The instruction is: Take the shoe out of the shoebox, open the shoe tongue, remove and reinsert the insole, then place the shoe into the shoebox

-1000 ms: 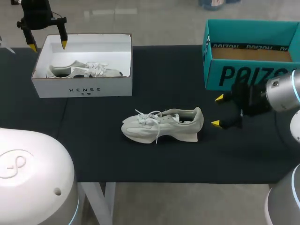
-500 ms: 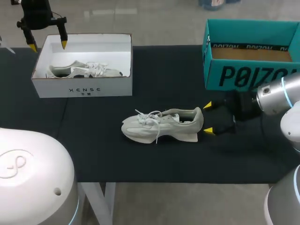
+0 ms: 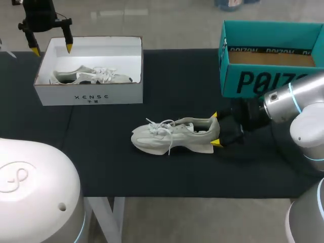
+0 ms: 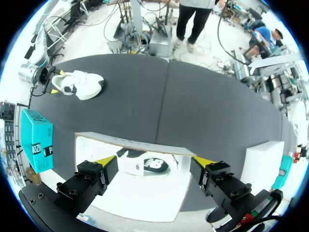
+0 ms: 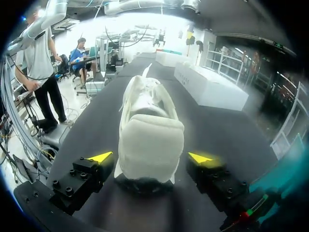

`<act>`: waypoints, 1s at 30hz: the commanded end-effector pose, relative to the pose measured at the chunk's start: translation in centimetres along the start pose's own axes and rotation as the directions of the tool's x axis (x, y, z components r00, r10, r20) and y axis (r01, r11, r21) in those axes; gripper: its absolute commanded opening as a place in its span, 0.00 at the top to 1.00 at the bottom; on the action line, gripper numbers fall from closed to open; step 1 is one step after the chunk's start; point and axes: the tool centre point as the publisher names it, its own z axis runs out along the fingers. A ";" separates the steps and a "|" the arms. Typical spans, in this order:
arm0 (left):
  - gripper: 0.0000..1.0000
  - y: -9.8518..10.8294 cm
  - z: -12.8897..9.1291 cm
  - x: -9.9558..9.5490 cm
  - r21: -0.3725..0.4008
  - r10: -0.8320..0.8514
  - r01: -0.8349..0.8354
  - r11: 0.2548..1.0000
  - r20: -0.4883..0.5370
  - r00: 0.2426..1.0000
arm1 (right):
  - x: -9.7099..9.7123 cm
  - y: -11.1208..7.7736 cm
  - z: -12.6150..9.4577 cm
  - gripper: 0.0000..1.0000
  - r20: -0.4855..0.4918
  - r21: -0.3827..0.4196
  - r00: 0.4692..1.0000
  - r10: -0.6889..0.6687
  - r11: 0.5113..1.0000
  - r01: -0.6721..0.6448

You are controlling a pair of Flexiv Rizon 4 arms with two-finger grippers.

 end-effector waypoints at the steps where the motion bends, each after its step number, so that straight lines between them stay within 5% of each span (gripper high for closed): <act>1: 0.00 0.0 0.0 0.0 0.000 0.000 0.000 1.000 -0.002 1.000 | 0.0 -0.3 1.2 0.00 0.000 -0.003 1.000 0.000 1.000 0.000; 17: 0.00 0.0 0.0 0.0 0.000 0.000 0.000 1.000 -0.002 1.000 | 0.3 -0.9 3.7 0.00 -0.018 0.006 0.999 0.037 0.999 -0.037; 18: 0.00 0.0 0.0 0.0 0.000 0.000 0.000 1.000 -0.002 1.000 | 0.4 -0.9 3.8 0.15 -0.020 0.008 0.999 0.037 0.999 -0.037; 19: 0.00 0.0 0.0 0.0 0.000 0.000 0.000 1.000 -0.002 1.000 | 0.5 -0.9 3.9 0.51 -0.022 0.008 0.999 0.038 0.999 -0.038; 20: 0.00 0.0 0.0 0.0 0.000 0.000 0.000 1.000 -0.002 1.000 | 0.5 -0.9 3.9 0.70 -0.023 0.008 0.999 0.039 0.999 -0.039; 21: 0.00 0.0 0.0 0.0 0.000 0.000 0.000 1.000 -0.002 1.000 | 0.5 -0.9 3.9 1.00 -0.024 0.008 0.999 0.040 0.999 -0.040; 30: 0.00 0.0 0.0 0.0 0.000 0.000 0.000 1.000 -0.002 1.000 | 0.6 -0.9 3.9 1.00 -0.024 0.011 0.998 0.051 0.999 -0.051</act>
